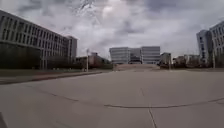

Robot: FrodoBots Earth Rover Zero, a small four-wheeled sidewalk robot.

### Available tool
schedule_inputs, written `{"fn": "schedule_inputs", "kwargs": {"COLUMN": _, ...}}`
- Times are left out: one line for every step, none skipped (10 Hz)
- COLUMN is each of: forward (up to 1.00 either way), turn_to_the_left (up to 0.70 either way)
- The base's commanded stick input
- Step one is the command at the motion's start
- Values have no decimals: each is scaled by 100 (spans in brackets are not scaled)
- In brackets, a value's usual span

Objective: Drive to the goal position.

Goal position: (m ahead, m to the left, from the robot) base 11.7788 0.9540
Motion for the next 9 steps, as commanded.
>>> {"fn": "schedule_inputs", "kwargs": {"forward": 100, "turn_to_the_left": 0}}
{"fn": "schedule_inputs", "kwargs": {"forward": 100, "turn_to_the_left": 0}}
{"fn": "schedule_inputs", "kwargs": {"forward": 100, "turn_to_the_left": 0}}
{"fn": "schedule_inputs", "kwargs": {"forward": 100, "turn_to_the_left": 0}}
{"fn": "schedule_inputs", "kwargs": {"forward": 100, "turn_to_the_left": 0}}
{"fn": "schedule_inputs", "kwargs": {"forward": 100, "turn_to_the_left": -17}}
{"fn": "schedule_inputs", "kwargs": {"forward": 100, "turn_to_the_left": -39}}
{"fn": "schedule_inputs", "kwargs": {"forward": 100, "turn_to_the_left": -40}}
{"fn": "schedule_inputs", "kwargs": {"forward": 100, "turn_to_the_left": -40}}
